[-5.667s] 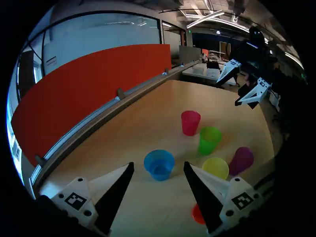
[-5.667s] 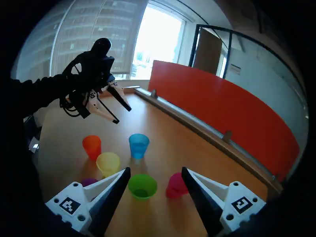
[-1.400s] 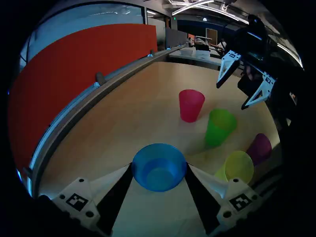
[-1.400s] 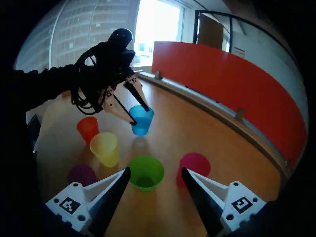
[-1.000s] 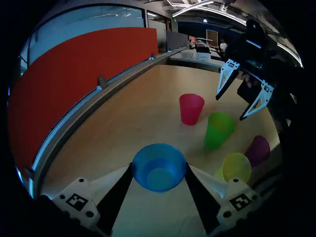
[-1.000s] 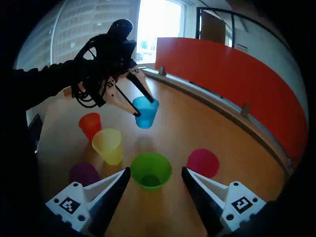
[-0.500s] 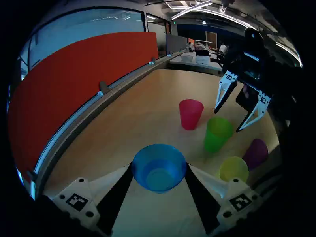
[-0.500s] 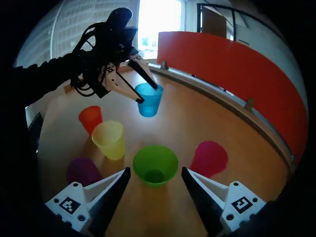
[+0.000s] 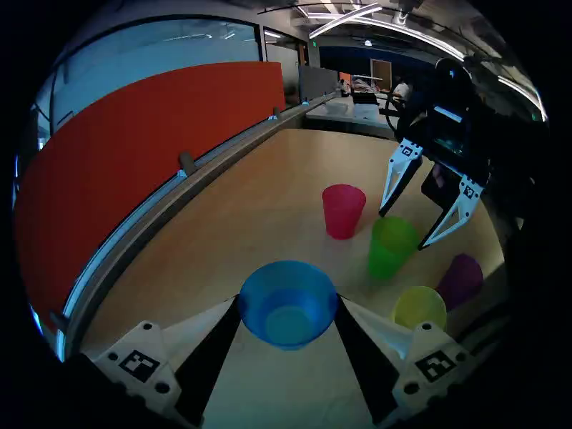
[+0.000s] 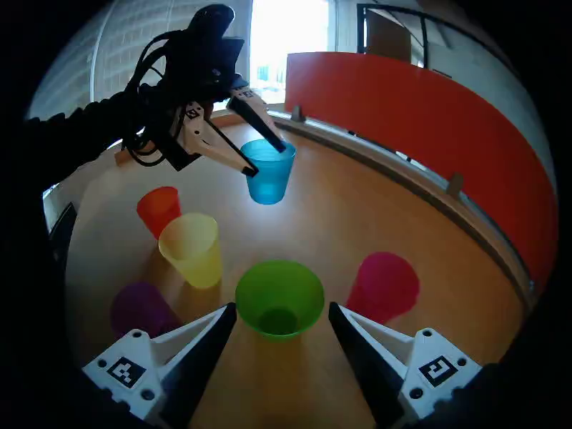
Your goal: Pour water
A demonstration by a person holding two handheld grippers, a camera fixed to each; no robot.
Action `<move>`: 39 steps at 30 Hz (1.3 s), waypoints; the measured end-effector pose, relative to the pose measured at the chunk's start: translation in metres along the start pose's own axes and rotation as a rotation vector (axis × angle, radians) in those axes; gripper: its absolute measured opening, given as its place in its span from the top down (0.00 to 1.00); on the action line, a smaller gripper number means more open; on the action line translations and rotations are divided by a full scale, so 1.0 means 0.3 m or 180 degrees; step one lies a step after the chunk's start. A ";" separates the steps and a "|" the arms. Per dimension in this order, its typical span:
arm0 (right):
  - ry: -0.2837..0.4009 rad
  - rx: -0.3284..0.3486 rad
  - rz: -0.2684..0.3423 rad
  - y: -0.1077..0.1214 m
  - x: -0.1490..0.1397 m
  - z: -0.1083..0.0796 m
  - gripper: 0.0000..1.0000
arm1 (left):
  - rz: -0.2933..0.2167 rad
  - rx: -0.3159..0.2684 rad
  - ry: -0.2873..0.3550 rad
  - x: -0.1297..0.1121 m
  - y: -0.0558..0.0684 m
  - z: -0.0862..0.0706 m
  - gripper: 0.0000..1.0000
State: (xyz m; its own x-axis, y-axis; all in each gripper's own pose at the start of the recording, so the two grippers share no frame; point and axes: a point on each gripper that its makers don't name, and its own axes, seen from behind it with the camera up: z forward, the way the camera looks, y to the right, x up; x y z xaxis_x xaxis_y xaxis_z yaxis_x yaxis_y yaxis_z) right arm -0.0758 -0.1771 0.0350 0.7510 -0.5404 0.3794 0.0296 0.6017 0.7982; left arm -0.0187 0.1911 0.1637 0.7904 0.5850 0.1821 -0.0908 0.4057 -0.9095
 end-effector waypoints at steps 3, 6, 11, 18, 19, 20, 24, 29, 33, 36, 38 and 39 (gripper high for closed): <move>-0.0003 0.0011 -0.0006 -0.002 0.000 0.014 0.00 | 0.0018 0.0005 0.0000 0.002 0.002 -0.003 0.11; -0.0003 0.0019 -0.0013 -0.004 0.000 0.027 0.00 | 0.0025 0.0017 0.0001 0.002 0.002 -0.007 0.11; 0.0002 0.0031 -0.0012 -0.005 0.004 0.048 0.00 | 0.0050 0.0023 0.0012 0.008 0.008 -0.016 0.11; -0.0004 0.0043 -0.0002 -0.007 0.003 0.068 0.00 | 0.0071 0.0011 0.0043 0.024 0.014 -0.023 0.11; -0.0002 0.0044 -0.0001 -0.007 0.003 0.069 0.00 | 0.0068 0.0013 0.0049 0.026 0.013 -0.023 0.11; 0.0001 0.0044 -0.0001 -0.007 0.003 0.071 0.00 | 0.0064 0.0015 0.0055 0.029 0.013 -0.023 0.11; 0.0001 0.0052 0.0001 -0.010 0.004 0.079 0.00 | 0.0063 0.0024 0.0065 0.035 0.009 -0.026 0.11; -0.0005 0.0075 0.0048 -0.016 -0.001 0.084 0.05 | 0.0052 0.0058 0.0080 0.040 -0.001 -0.031 0.11; -0.0001 0.0085 0.0083 -0.018 -0.004 0.082 0.06 | 0.0041 0.0069 0.0088 0.040 -0.003 -0.037 0.12; 0.0003 0.0081 0.0076 -0.019 -0.003 0.079 0.06 | 0.0042 0.0077 0.0092 0.039 -0.003 -0.043 0.11; 0.0018 0.0073 0.0066 -0.019 0.003 0.076 0.07 | 0.0036 0.0086 0.0097 0.038 -0.004 -0.047 0.11; 0.0031 0.0066 0.0065 -0.018 0.007 0.073 0.07 | 0.0033 0.0091 0.0101 0.039 -0.005 -0.049 0.11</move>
State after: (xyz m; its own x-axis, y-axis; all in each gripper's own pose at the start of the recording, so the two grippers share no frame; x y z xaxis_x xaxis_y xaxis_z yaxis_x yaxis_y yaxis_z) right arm -0.0888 -0.1944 0.0419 0.7577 -0.5223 0.3913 0.0006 0.6001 0.7999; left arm -0.0004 0.1869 0.1616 0.8080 0.5669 0.1604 -0.1160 0.4200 -0.9001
